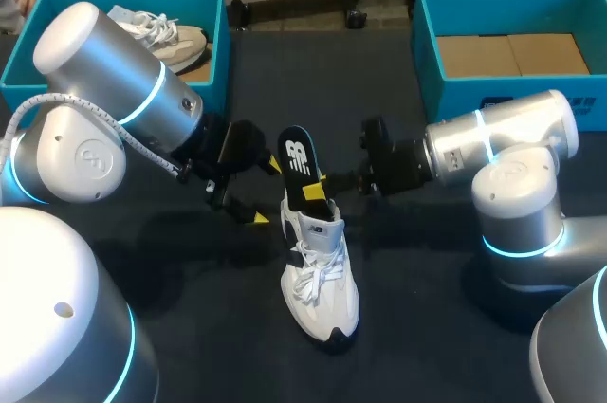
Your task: Take the shoe out of the shoebox, open the shoe tongue, remove and reinsert the insole, then place the shoe into the shoebox
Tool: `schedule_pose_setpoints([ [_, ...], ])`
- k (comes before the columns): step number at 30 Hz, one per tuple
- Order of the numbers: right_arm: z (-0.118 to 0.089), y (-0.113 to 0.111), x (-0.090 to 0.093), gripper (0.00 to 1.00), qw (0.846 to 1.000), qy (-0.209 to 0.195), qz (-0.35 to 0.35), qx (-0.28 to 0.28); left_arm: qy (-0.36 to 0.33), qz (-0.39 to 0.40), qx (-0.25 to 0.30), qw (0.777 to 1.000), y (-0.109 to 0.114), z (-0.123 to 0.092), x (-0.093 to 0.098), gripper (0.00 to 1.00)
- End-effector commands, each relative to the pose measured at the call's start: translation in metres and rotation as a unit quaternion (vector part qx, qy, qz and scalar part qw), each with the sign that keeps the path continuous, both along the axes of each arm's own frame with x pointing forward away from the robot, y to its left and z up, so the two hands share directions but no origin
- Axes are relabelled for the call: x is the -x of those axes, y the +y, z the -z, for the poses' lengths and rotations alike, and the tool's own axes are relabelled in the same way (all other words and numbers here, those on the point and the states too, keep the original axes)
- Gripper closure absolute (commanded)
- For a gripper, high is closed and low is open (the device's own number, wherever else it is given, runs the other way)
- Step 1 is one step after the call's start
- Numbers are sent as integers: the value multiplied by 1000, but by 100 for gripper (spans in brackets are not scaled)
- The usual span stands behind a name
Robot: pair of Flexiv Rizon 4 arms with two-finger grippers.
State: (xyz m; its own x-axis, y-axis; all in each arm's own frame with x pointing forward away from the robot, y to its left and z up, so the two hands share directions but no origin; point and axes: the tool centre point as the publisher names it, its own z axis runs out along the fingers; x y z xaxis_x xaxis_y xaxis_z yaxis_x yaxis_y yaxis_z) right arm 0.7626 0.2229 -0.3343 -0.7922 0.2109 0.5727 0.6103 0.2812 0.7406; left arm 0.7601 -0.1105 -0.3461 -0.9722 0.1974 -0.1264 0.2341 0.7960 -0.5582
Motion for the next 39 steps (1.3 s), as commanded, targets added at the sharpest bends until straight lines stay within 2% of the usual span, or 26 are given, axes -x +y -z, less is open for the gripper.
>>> schedule_pose_setpoints([
  [1,2,7,-13,80,1000,4,-11,6,-1,-1,0,1000,0,0,1,0],
  [3,3,7,-15,89,1000,5,-13,3,-1,-1,0,1000,0,0,1,0],
  [4,5,7,-16,98,1000,7,-14,0,-1,-1,0,1000,0,0,1,0],
  [5,6,7,-17,100,1000,9,-14,-2,-1,-1,0,1000,0,0,1,0],
  [12,16,1,-7,100,999,32,-14,-6,-1,-1,0,1000,0,0,1,0],
  [21,28,0,15,100,998,66,-10,4,-1,-1,0,1000,0,0,1,0],
  [26,29,-2,18,100,998,69,-7,10,-1,-1,0,1000,0,0,1,0],
  [28,23,-4,14,84,998,61,-5,13,-1,-1,0,1000,0,0,1,0],
  [31,13,-4,8,73,999,45,-7,17,-1,-1,0,1000,0,0,1,0],
  [34,7,-4,1,70,999,35,-10,17,-1,-1,0,1000,0,0,1,0],
  [39,3,-1,-11,70,999,25,-18,17,-1,-1,0,1000,0,0,1,0],
])
